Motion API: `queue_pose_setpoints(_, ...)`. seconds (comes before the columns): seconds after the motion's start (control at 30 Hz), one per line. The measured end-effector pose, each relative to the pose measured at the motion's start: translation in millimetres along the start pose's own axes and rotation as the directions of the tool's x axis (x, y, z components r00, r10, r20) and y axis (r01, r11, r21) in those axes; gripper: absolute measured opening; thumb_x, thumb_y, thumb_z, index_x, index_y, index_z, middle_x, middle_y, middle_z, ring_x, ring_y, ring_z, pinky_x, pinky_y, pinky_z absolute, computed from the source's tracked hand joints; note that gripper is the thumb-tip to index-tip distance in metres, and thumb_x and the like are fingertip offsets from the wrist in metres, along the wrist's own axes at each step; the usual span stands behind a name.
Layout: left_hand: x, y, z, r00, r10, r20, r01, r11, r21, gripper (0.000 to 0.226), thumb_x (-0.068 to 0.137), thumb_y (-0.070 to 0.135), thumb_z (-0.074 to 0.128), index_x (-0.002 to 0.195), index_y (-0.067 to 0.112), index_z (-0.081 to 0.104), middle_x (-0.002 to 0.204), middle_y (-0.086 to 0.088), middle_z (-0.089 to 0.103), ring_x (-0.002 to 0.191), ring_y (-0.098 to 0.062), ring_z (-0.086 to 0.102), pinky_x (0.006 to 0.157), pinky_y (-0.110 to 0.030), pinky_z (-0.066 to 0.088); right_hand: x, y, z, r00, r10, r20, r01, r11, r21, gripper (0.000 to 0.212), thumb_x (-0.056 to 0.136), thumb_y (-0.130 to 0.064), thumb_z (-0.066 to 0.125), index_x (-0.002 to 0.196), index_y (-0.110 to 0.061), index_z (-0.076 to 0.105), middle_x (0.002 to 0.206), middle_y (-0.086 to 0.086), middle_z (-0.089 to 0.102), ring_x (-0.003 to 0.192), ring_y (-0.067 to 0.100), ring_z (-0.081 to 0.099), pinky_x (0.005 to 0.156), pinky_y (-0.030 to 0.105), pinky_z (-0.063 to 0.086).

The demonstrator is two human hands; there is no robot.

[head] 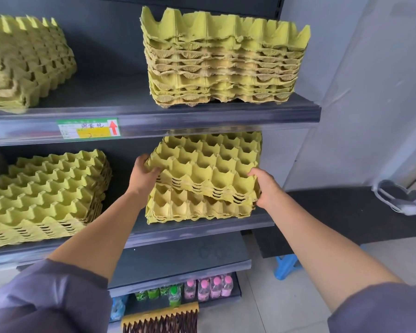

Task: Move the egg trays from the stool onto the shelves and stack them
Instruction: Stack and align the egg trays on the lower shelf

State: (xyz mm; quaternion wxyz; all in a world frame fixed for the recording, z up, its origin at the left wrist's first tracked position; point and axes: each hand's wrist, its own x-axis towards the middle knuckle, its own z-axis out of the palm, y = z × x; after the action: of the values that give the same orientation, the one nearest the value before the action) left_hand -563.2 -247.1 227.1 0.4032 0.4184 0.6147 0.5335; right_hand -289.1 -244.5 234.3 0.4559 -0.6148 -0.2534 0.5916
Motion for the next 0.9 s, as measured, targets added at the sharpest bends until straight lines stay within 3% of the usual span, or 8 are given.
queue_pose_setpoints(0.1,-6.4,7.6,10.7,0.993,-0.078,-0.085,0.075,0.997,-0.035,0.076,0.092,0.028,0.058,0.15,0.023,0.01,0.155,-0.009,0.02,0.137,-0.03,0.031,0.111,-0.046,0.03,-3.6,4.0,9.6,0.997,-0.007,-0.074,0.012,0.997,0.071,0.035,0.072,-0.016,0.062,0.107,-0.007,0.062,0.109,0.02,0.067,0.096,0.035,0.066,0.082,0.057,0.053)
queue_pose_setpoints(0.17,-14.6,7.3,18.9,0.986,-0.162,-0.026,0.161,0.985,-0.06,0.084,0.09,0.036,0.059,0.15,0.025,0.002,0.157,-0.007,0.014,0.14,-0.032,0.025,0.112,-0.049,0.027,-9.6,7.4,17.4,0.991,-0.02,-0.136,0.035,0.993,0.111,0.035,0.076,-0.014,0.062,0.11,-0.007,0.059,0.108,0.019,0.065,0.091,0.032,0.065,0.068,0.043,0.057)
queue_pose_setpoints(0.23,-25.1,3.1,28.0,0.971,-0.214,0.104,0.223,0.972,-0.075,0.082,0.088,0.036,0.062,0.148,0.023,0.008,0.155,-0.006,0.021,0.138,-0.031,0.03,0.112,-0.05,0.028,-15.8,13.6,25.5,0.984,-0.033,-0.174,0.06,0.986,0.154,0.034,0.078,-0.012,0.061,0.112,-0.007,0.057,0.107,0.017,0.063,0.088,0.031,0.063,0.058,0.033,0.054)
queue_pose_setpoints(0.4,-52.9,-1.5,52.5,0.925,-0.286,0.251,0.318,0.943,-0.099,0.06,0.089,0.03,0.062,0.136,0.02,0.026,0.133,-0.005,0.042,0.128,-0.03,0.041,0.106,-0.048,0.038,-33.0,30.0,51.4,0.975,-0.015,-0.22,0.069,0.968,0.241,0.04,0.08,-0.013,0.06,0.119,-0.01,0.05,0.102,0.008,0.055,0.082,0.023,0.054,0.058,0.031,0.048)
queue_pose_setpoints(0.5,-65.2,2.0,58.0,0.876,-0.343,0.338,0.407,0.903,-0.14,0.029,0.089,0.037,0.06,0.103,0.033,0.035,0.104,-0.005,0.053,0.112,-0.032,0.054,0.092,-0.053,0.048,-36.4,40.8,68.9,0.963,-0.032,-0.269,0.125,0.933,0.337,0.053,0.077,-0.017,0.063,0.127,-0.019,0.046,0.121,0.007,0.054,0.098,0.028,0.058,0.072,0.039,0.053)
queue_pose_setpoints(0.63,-67.4,6.7,64.6,0.876,-0.323,0.358,0.398,0.903,-0.159,0.077,0.081,0.039,0.07,0.136,0.029,0.017,0.125,-0.006,0.043,0.114,-0.031,0.051,0.081,-0.051,0.053,-40.3,53.7,89.2,0.959,-0.089,-0.271,0.185,0.916,0.355,0.078,0.071,-0.028,0.065,0.141,-0.026,0.032,0.134,0.008,0.045,0.109,0.031,0.056,0.09,0.051,0.051)
queue_pose_setpoints(0.77,-56.5,1.6,58.3,0.924,-0.327,0.198,0.364,0.911,-0.192,0.042,0.088,0.005,0.056,0.121,0.021,0.035,0.117,-0.014,0.053,0.095,-0.029,0.056,0.075,-0.052,0.055,-38.1,58.6,99.7,0.977,-0.08,-0.199,0.139,0.942,0.306,0.089,0.071,-0.035,0.07,0.146,-0.025,0.022,0.14,0.006,0.041,0.116,0.031,0.051,0.095,0.051,0.048)
queue_pose_setpoints(0.9,-45.3,-3.4,42.9,0.921,-0.342,0.185,0.374,0.911,-0.175,0.04,0.089,0.004,0.052,0.123,0.02,0.041,0.12,-0.012,0.055,0.104,-0.033,0.057,0.059,-0.045,0.056,-35.6,60.2,104.5,0.99,0.06,-0.129,-0.036,0.983,0.18,0.101,0.063,-0.051,0.077,0.144,-0.02,0.025,0.138,0.006,0.044,0.12,0.03,0.049,0.096,0.051,0.047)
